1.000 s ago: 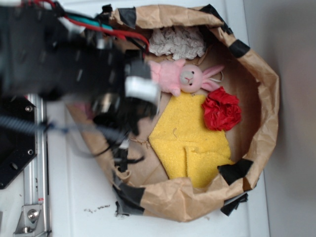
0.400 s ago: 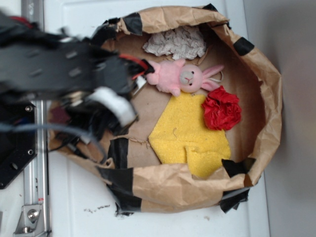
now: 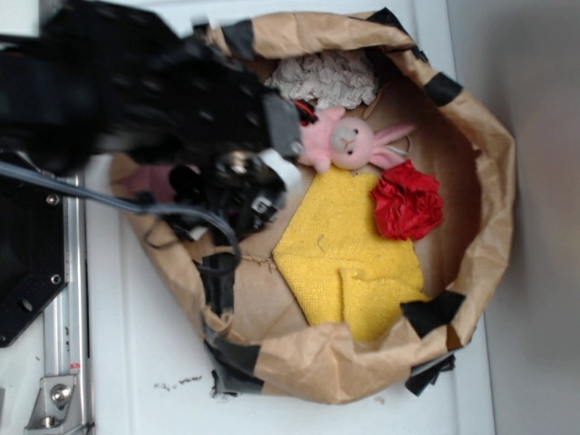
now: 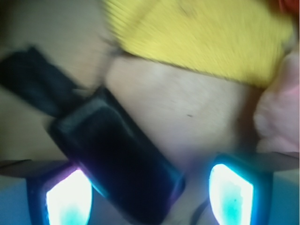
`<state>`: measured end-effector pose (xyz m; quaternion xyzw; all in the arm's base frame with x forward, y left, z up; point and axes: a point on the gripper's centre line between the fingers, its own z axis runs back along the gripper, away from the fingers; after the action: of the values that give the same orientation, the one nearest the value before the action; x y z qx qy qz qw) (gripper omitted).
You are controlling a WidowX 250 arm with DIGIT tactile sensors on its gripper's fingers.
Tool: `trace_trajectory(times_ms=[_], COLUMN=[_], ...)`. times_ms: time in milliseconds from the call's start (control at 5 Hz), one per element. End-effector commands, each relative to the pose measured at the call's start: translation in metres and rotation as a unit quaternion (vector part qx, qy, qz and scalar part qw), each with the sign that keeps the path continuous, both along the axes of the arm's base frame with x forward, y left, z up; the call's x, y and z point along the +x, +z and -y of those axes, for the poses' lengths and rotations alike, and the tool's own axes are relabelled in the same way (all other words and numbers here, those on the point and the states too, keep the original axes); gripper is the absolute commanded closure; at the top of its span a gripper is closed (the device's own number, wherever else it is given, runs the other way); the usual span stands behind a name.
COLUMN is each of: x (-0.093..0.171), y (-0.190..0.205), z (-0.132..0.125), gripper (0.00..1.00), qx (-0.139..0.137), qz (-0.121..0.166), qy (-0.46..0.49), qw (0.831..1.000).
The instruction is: Grab the black box.
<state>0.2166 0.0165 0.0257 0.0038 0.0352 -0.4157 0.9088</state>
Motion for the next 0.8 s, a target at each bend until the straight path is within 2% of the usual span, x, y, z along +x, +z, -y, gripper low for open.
trace_trajectory(times_ms=[0, 200, 400, 600], x=[0.022, 0.020, 0.020, 0.022], y=[0.000, 0.004, 0.028, 0.060], z=[-0.015, -0.019, -0.031, -0.045], gripper=[0.00, 1.00, 1.00, 1.00], qx=[0.025, 0.029, 0.032, 0.026], qz=[0.022, 0.024, 0.059, 0.107], qy=[0.044, 0.089, 0.148, 0.219], qw=[0.998, 0.995, 0.987, 0.970])
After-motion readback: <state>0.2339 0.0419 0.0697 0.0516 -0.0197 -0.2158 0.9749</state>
